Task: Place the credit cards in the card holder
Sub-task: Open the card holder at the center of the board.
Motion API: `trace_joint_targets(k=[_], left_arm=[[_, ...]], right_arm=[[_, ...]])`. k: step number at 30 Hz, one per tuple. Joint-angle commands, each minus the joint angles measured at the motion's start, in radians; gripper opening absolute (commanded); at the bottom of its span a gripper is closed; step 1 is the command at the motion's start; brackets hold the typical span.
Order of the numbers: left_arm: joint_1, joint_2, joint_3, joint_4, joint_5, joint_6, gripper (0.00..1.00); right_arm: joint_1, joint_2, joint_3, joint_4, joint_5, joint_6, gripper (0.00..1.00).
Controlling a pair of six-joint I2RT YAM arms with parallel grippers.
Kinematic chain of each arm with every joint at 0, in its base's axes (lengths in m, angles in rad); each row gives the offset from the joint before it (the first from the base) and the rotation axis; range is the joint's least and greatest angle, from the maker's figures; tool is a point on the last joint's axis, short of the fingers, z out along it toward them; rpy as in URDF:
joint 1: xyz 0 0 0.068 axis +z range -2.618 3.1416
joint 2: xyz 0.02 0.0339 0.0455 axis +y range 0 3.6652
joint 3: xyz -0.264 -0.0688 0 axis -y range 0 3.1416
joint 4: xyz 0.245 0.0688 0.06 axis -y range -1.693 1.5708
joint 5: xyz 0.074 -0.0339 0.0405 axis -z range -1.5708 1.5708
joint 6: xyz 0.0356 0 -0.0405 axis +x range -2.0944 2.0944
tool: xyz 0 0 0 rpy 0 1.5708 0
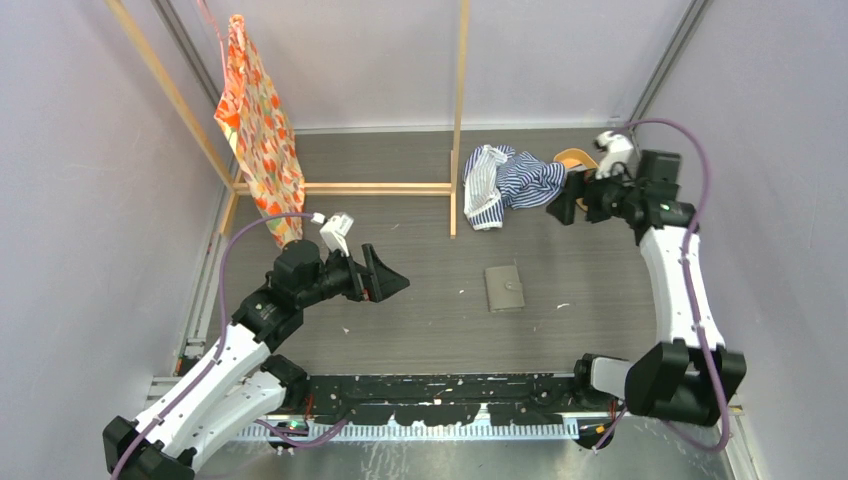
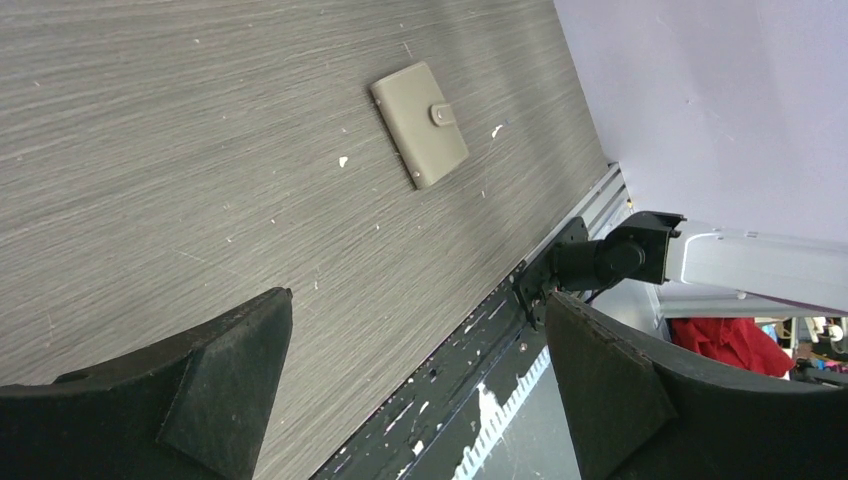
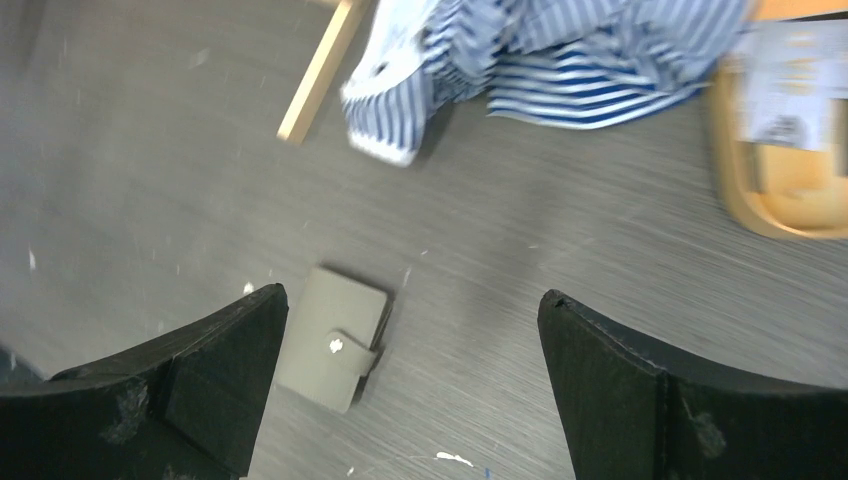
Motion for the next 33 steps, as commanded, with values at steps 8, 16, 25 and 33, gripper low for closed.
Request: trace_joint_targets(k=[8, 16, 25, 33], left_arm=[[-0.057, 0.046, -0.159, 0.277, -0.023, -0.135, 0.96], [-0.120, 0.146, -0.167, 0.365, -0.088, -0.154, 0.95], [-0.162, 0.212, -0.186, 0.453, -0.111, -0.186, 0.94], [-0.184, 0.215, -0.210, 0.475, -0.146, -0.201, 0.92]], right_arm=[[0.191, 0.235, -0.039, -0.052, 0.085, -0.069, 1.00], [0.213, 0.278, -0.025, -0.052, 0.156, -0.063, 1.00], [0.242, 0.393, -0.024, -0.140, 0.127, -0.111, 1.00], [0.277, 0.427, -0.023, -0.145, 0.142, -0.103, 1.00]])
